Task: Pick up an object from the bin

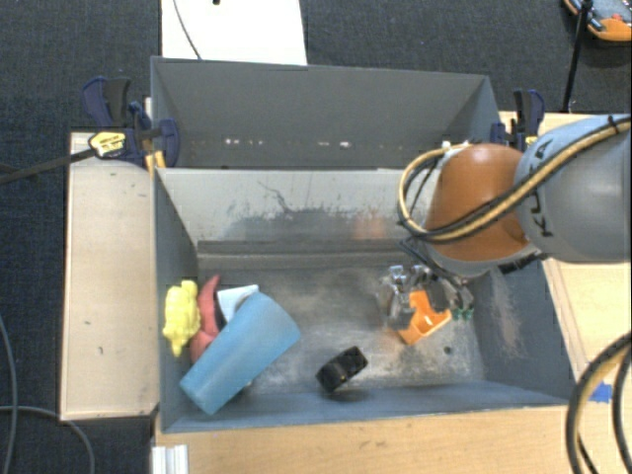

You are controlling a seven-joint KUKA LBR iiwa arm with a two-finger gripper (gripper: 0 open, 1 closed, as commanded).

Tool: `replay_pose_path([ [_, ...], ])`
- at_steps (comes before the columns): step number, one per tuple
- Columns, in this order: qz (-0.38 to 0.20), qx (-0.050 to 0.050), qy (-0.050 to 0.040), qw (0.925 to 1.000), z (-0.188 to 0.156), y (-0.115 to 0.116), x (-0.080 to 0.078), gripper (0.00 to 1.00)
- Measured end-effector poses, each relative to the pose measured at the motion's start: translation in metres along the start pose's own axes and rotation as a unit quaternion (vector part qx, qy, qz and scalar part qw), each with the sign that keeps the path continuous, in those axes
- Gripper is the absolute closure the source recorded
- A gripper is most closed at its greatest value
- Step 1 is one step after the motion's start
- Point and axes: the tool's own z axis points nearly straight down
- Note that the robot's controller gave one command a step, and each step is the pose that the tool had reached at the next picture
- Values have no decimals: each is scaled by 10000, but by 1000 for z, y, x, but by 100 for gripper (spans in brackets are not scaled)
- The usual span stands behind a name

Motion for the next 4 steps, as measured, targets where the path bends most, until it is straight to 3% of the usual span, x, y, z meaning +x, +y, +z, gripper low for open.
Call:
replay_pose_path([
  [1,13,-1,0,10000,0,0,0,0],
  [2,17,-2,0,10000,0,0,0,0],
  [3,-430,-1,13,9991,20,-49,61,100],
  [4,-423,-2,12,9991,20,-49,61,0],
])
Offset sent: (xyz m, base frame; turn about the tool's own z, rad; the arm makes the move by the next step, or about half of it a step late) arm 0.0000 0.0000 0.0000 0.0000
